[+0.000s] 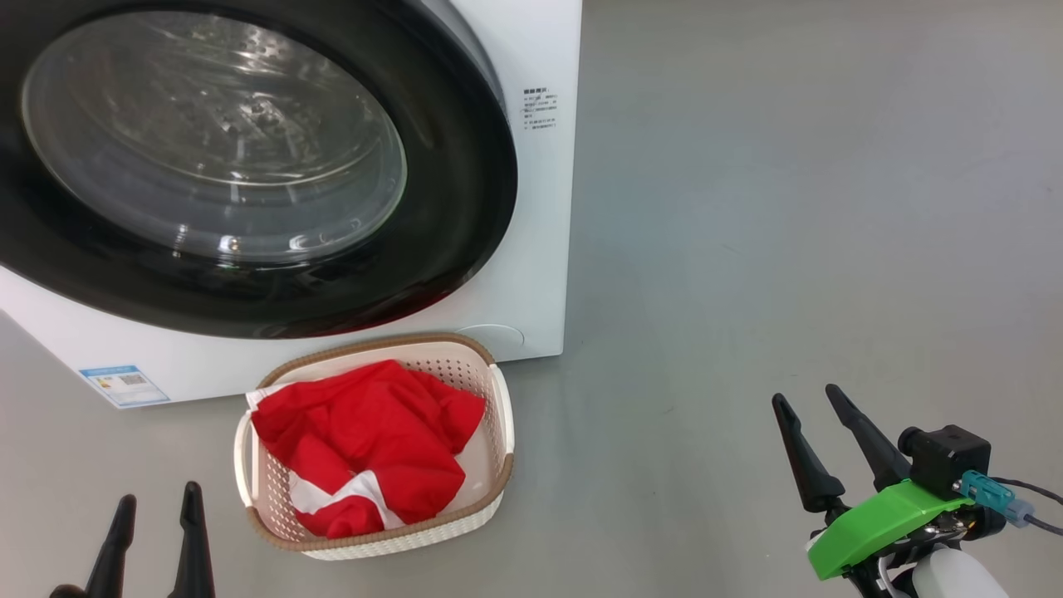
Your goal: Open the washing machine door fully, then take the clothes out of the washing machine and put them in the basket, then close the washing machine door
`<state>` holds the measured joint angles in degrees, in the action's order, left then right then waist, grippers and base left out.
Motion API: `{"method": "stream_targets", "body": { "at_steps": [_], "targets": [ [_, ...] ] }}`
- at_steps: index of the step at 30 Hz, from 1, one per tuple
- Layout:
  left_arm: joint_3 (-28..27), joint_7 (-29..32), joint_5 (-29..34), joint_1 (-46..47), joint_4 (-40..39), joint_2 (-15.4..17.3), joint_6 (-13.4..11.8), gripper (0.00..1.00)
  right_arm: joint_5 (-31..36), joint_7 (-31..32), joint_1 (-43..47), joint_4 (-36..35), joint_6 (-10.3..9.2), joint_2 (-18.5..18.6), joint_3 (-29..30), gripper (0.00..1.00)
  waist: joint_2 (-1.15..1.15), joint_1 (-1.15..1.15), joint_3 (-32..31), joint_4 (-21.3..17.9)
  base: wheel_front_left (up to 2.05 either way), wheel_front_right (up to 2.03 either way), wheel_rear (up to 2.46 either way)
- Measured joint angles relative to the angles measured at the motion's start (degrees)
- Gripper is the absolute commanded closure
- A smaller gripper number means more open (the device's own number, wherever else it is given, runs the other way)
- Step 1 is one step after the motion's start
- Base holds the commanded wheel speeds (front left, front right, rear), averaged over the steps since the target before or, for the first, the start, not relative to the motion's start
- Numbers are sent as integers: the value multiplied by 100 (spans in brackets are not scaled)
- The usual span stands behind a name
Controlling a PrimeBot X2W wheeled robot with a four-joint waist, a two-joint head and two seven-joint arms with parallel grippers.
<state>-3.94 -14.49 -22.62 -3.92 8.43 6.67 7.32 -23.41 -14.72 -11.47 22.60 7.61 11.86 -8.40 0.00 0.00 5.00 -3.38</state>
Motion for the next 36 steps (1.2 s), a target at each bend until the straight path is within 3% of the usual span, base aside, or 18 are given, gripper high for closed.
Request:
{"method": "stream_targets", "body": {
  "at_steps": [29,30,36],
  "targets": [
    [-25,0,20,-64,-67,4,0,0,22,0,201,-88,0,-51,145,0,0,0,2,-84,0,0,0],
    [-18,3,19,-61,-43,-1,0,100,15,0,203,-64,0,-59,146,100,0,0,3,-84,0,0,0],
    [64,37,16,-64,381,-270,0,100,1,7,388,346,1,-245,137,100,0,0,3,-84,0,0,0]
  ]
}}
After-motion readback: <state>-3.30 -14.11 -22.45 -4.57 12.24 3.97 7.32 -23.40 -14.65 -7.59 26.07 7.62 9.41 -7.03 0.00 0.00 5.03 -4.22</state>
